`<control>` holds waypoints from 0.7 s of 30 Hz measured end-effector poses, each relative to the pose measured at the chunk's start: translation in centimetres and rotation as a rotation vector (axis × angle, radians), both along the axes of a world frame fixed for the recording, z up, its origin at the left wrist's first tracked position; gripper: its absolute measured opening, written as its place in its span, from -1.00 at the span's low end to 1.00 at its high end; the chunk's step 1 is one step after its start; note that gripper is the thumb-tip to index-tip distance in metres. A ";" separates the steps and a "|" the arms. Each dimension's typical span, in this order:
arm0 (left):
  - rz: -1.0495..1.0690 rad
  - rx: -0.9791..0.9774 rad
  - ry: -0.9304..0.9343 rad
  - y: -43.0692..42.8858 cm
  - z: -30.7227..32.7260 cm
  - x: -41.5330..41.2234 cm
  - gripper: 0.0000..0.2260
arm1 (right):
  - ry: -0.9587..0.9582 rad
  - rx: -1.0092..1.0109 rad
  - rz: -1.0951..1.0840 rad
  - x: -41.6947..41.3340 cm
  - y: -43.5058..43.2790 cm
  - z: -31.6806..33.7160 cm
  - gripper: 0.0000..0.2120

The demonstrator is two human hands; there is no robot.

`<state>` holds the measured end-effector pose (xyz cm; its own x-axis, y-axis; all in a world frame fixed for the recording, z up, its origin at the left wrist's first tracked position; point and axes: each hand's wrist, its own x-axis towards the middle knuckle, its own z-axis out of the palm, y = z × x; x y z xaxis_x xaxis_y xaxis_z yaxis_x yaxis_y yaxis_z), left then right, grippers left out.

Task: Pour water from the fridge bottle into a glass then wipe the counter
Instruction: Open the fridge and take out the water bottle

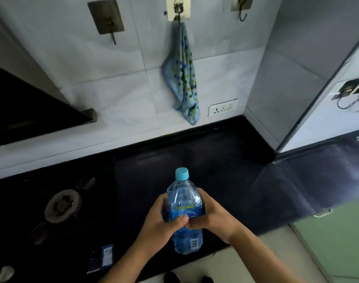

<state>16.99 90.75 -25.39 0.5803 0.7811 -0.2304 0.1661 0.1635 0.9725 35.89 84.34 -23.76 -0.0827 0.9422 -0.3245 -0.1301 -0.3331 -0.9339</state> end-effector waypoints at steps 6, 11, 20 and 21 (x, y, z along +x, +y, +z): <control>-0.081 -0.015 0.041 2.5 -1.9 3.6 -0.50 | 0.061 -0.043 -0.092 2.3 0.9 -2.9 -0.28; -0.069 0.018 0.088 3.3 -2.7 6.5 -0.51 | 0.108 -0.081 -0.097 5.0 1.9 -5.3 -0.22; 0.028 0.032 0.241 4.3 -5.2 11.3 -0.48 | 0.098 -0.111 0.102 11.2 5.6 -8.2 -0.17; 0.028 0.030 0.263 4.4 -5.5 11.8 -0.46 | 0.081 -0.113 0.123 11.9 6.0 -8.6 -0.17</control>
